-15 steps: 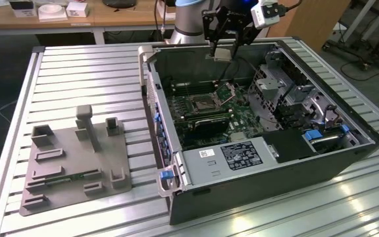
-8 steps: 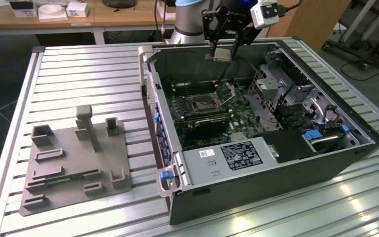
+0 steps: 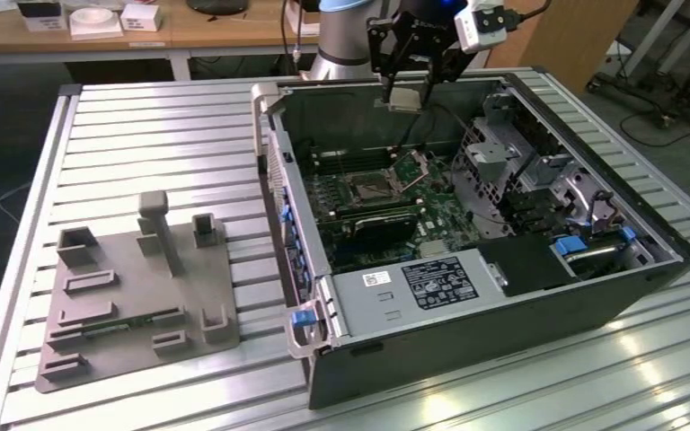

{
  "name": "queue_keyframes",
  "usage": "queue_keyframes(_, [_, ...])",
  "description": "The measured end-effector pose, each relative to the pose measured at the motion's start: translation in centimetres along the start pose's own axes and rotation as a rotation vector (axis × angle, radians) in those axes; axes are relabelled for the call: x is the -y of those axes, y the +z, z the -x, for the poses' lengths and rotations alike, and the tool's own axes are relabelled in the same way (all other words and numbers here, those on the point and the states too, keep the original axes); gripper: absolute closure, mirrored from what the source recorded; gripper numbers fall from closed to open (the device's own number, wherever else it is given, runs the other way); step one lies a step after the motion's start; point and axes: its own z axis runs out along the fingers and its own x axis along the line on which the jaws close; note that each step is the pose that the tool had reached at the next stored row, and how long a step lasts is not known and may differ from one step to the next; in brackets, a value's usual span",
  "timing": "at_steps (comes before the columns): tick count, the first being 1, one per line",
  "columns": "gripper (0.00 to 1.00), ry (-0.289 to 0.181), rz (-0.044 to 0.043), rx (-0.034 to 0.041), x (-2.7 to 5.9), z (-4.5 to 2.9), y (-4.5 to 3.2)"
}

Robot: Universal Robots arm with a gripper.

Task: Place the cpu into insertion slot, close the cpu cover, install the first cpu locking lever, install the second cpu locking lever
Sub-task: 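Place the cpu into insertion slot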

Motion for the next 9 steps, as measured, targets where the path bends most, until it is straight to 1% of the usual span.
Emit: queue_keyframes(9, [0.46, 0.012, 0.0002, 0.0010, 0.01, -0.04, 0.01])
